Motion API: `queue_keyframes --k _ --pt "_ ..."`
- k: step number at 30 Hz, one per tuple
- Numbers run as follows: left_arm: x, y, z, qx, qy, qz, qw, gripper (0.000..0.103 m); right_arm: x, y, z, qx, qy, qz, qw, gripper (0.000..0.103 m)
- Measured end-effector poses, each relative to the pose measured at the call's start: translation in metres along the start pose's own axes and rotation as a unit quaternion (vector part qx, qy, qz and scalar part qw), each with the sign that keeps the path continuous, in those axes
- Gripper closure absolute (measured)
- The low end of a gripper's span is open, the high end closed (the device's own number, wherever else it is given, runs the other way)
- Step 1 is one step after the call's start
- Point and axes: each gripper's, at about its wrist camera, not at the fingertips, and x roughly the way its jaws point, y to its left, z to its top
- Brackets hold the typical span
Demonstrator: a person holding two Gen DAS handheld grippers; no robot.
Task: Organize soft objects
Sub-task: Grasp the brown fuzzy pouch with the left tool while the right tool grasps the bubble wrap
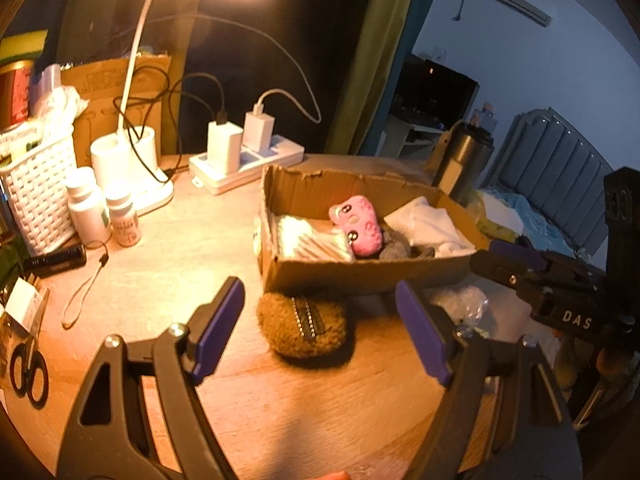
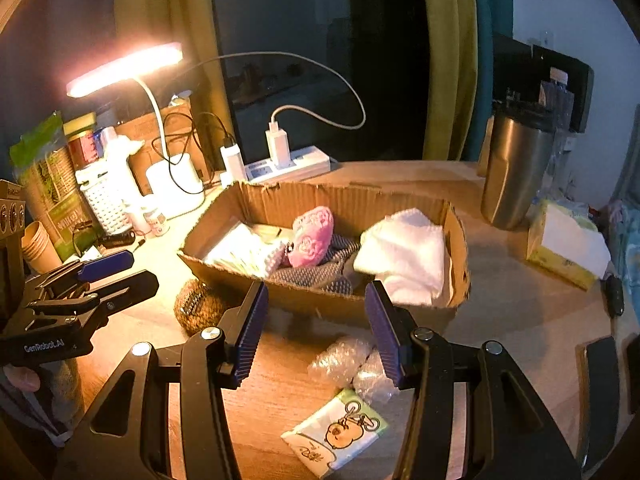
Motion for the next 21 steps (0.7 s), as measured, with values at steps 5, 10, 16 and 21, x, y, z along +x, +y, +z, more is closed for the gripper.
queue_keyframes --k 5,10,16,21 --pt "0.011 -0.003 -0.008 0.002 0.019 0.004 0.9998 0.023 0.003 -0.006 -0.011 0.007 0.010 -0.003 1.000 0.050" --pt "0.022 -0.003 -0.011 0.006 0.039 0.023 0.9990 0.023 0.003 -0.011 -0.021 0.009 0.015 -0.002 1.000 0.050" --pt "0.040 -0.005 -0.014 0.008 0.064 0.045 0.9969 0.023 0.009 -0.027 -0.028 0.021 0.023 -0.001 0.999 0.050" --pt "0.050 -0.011 -0.017 0.021 0.078 0.058 0.9951 0.023 0.017 -0.042 -0.036 0.034 0.035 -0.003 0.999 0.050"
